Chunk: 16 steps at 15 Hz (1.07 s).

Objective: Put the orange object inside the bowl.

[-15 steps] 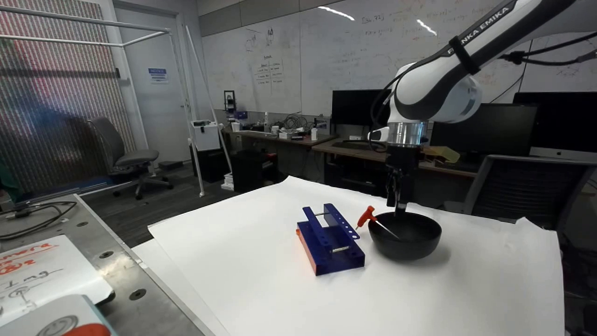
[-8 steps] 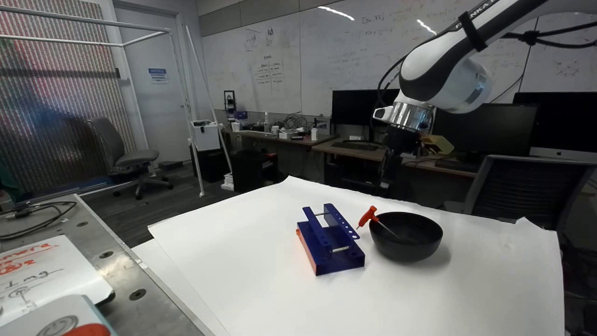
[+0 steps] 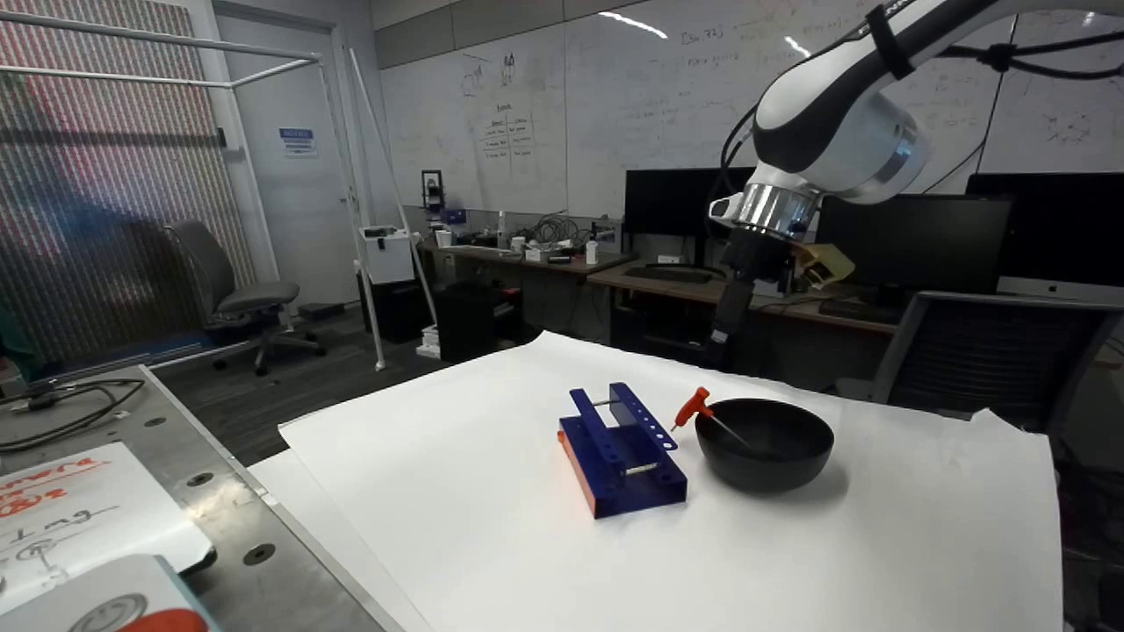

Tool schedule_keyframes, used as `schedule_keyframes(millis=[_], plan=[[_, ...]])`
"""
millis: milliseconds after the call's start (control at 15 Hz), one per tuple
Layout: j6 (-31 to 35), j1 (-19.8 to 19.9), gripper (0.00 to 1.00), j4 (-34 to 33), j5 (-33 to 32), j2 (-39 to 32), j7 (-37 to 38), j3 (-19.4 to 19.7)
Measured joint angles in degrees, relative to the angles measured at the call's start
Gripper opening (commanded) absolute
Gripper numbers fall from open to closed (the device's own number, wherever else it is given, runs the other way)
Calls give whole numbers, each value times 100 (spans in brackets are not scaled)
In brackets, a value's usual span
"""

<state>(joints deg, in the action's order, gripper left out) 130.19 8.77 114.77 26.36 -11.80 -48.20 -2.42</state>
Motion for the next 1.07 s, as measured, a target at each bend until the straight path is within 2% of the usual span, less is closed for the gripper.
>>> schedule_keyframes(millis=[533,667,800,1067], plan=[[-36,-7,100,-22,-58,-25,50,1],[-36,-89,100,-134,-545,-71,456,15],[-87,-267,100,-410,-1325,-183,1162,24],[-854,-700,100,-1261,-2680,-663,2463,23]])
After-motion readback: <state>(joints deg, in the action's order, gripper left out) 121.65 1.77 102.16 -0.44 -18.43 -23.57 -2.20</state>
